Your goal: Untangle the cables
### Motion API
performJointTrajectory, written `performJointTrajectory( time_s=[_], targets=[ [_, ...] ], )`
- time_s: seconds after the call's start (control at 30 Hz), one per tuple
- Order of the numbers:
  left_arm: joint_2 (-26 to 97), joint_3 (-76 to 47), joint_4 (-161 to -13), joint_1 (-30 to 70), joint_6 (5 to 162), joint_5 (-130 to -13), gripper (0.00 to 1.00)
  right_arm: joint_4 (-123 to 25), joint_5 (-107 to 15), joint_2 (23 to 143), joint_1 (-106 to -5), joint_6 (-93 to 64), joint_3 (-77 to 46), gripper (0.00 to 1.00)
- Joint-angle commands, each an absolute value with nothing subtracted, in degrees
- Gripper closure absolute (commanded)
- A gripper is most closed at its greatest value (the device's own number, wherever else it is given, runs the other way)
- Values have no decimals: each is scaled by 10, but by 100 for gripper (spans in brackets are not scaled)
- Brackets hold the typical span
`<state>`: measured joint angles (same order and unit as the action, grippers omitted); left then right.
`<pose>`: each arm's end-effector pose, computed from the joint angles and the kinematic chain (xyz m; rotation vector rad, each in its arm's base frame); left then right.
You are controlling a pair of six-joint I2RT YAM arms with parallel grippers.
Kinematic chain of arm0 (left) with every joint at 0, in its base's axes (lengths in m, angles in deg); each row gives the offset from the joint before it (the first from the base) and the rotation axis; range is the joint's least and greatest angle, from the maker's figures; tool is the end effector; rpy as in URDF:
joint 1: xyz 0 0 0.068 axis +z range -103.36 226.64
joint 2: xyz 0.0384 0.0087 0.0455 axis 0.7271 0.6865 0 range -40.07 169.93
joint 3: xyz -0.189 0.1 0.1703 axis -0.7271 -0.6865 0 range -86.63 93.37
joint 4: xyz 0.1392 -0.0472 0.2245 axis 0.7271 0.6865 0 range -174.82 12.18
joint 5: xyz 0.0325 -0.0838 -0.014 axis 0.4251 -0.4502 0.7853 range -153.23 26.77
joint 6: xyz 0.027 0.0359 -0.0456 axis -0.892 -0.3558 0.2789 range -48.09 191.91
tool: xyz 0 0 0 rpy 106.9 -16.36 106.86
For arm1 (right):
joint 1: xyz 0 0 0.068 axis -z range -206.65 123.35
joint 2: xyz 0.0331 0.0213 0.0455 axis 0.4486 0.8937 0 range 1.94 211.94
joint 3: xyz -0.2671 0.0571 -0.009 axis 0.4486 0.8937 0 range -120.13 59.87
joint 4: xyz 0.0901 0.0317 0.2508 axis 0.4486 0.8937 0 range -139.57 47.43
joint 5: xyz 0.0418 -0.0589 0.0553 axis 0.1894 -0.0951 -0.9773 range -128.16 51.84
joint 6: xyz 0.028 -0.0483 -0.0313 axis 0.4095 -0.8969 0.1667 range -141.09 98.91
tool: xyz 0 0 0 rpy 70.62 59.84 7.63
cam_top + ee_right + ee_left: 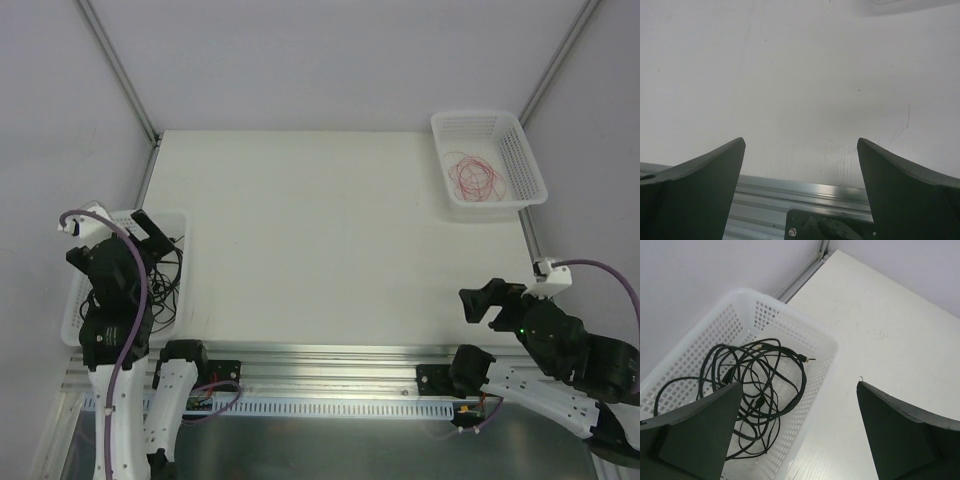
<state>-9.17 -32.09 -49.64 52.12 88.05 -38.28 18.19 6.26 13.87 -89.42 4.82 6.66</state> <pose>0.1141 0.0320 0.3818 -0.6320 1.6424 0.2500 0.0351 -0.0076 0.3310 -0.1408 1.8981 0.2596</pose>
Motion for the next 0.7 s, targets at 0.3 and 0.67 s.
performJointTrajectory(
  time_s=[0.3,0.67],
  targets=[
    [-265,-204,-288,383,846,-335,1,287,116,35,-896,58,-47,3],
    [-397,-182,-179,357,893,-432,1,297,78,-55,-896,52,-52,3]
  ],
)
